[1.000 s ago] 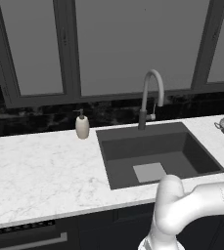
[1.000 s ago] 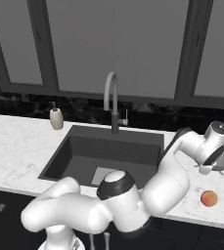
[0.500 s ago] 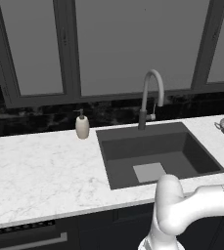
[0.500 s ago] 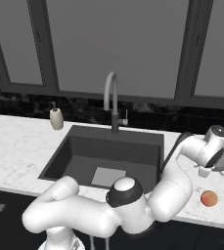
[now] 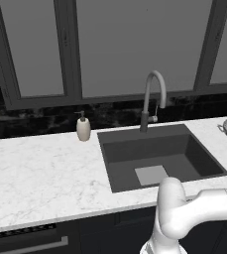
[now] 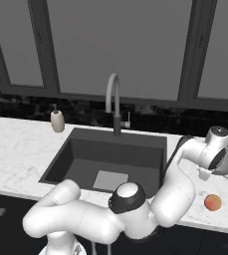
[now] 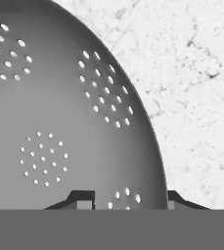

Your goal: Put the colander in the sink, put the peach in the colander, and turn on the sink faucet and pour water over the colander.

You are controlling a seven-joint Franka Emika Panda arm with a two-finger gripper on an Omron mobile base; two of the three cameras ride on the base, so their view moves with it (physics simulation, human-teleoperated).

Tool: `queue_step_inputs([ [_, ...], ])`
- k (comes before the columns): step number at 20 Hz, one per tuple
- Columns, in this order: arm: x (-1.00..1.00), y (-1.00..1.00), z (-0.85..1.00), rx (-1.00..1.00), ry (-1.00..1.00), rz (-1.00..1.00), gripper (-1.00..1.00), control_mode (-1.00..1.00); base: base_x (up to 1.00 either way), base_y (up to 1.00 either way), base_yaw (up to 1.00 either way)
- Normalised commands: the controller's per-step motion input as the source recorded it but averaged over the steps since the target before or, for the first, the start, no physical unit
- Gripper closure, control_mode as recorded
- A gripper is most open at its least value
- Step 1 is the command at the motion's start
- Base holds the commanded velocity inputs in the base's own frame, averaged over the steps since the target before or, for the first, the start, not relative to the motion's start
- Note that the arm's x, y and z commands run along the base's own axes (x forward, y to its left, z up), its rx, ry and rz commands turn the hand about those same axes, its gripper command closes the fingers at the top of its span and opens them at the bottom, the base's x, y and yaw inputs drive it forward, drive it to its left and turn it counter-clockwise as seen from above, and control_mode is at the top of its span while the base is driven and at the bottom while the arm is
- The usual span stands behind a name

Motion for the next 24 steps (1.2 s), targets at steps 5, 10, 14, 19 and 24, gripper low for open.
queue_step_inputs([
  [5,0.00,0.16,-0.04,0.00,-0.10,-0.07,1.00,-1.00,0.00,0.00,0.00],
  [10,-0.01,0.30,0.24,0.00,-0.30,-0.06,1.00,-1.00,0.00,0.00,0.00],
  [14,-0.34,0.72,0.79,-0.05,-0.15,0.01,1.00,-1.00,0.00,0.00,0.00],
  [19,-0.51,0.99,0.56,-0.18,0.12,0.19,1.00,-1.00,0.00,0.00,0.00],
  [24,-0.57,1.00,0.35,-0.22,0.31,0.35,1.00,-1.00,0.00,0.00,0.00],
])
